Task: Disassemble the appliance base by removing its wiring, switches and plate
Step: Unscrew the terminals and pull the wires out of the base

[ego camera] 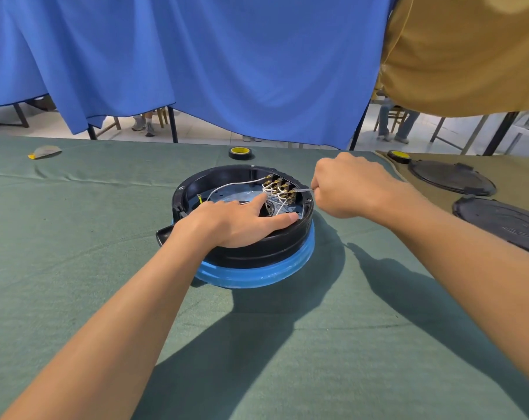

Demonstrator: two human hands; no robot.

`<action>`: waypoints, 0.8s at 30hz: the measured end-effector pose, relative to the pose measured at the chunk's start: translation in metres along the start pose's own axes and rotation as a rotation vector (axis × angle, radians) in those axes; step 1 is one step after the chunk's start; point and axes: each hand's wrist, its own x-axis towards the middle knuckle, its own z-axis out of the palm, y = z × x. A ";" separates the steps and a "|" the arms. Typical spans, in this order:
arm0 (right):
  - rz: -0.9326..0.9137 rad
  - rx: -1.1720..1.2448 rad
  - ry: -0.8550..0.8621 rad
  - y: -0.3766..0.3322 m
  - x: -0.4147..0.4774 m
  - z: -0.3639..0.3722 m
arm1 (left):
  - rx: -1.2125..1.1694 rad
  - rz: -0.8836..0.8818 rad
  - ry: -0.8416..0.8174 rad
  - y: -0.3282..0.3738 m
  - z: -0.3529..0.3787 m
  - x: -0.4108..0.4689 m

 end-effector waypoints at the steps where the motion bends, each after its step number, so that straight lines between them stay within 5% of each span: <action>1: -0.004 -0.026 -0.002 -0.001 0.003 -0.003 | -0.002 -0.001 0.000 0.000 0.000 0.000; 7: -0.050 -0.004 -0.250 0.009 0.036 -0.030 | -0.003 -0.005 -0.004 -0.001 0.000 0.001; 14: 0.134 0.635 -0.585 0.056 0.053 -0.020 | 0.007 -0.009 -0.008 0.000 -0.001 -0.001; 18: 0.098 0.641 -0.451 0.054 0.043 -0.009 | 0.004 -0.024 -0.023 0.000 -0.002 -0.001; 24: -0.033 0.238 -0.088 0.035 0.024 0.013 | 0.024 -0.056 0.012 0.000 -0.001 0.000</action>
